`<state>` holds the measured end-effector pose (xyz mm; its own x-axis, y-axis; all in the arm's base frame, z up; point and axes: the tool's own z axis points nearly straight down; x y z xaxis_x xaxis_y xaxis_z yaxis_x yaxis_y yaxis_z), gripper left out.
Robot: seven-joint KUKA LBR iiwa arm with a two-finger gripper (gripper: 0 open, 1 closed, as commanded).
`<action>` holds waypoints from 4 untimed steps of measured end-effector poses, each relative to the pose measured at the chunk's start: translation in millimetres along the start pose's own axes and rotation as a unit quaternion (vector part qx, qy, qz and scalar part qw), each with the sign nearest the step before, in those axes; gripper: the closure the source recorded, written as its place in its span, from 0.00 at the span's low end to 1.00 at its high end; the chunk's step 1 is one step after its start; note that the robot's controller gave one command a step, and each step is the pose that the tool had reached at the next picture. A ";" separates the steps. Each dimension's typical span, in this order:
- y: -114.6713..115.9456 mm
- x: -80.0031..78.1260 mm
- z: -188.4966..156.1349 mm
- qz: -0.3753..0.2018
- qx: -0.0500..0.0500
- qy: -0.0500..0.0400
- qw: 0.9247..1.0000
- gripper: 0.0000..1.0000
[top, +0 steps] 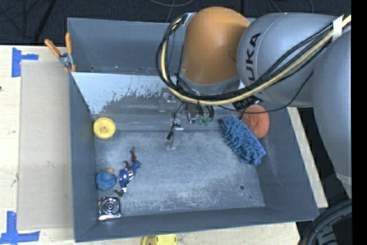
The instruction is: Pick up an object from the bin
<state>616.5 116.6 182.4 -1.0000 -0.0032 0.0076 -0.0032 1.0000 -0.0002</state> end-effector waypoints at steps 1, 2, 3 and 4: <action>-0.5 -1.6 -5.1 0.001 0.000 -0.004 1.000 0.00; 23.2 6.6 31.0 -0.036 0.000 -0.006 0.999 0.00; 59.2 18.9 96.7 -0.033 0.000 -0.005 0.999 0.00; 67.4 29.5 114.3 -0.126 0.000 -0.004 0.992 1.00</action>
Offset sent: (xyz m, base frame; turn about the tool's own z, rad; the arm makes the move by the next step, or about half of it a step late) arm -0.0222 0.0580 -0.0841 -0.1797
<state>585.9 183.9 68.4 -0.9672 -0.2540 -0.0013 -0.2540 0.9672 0.0003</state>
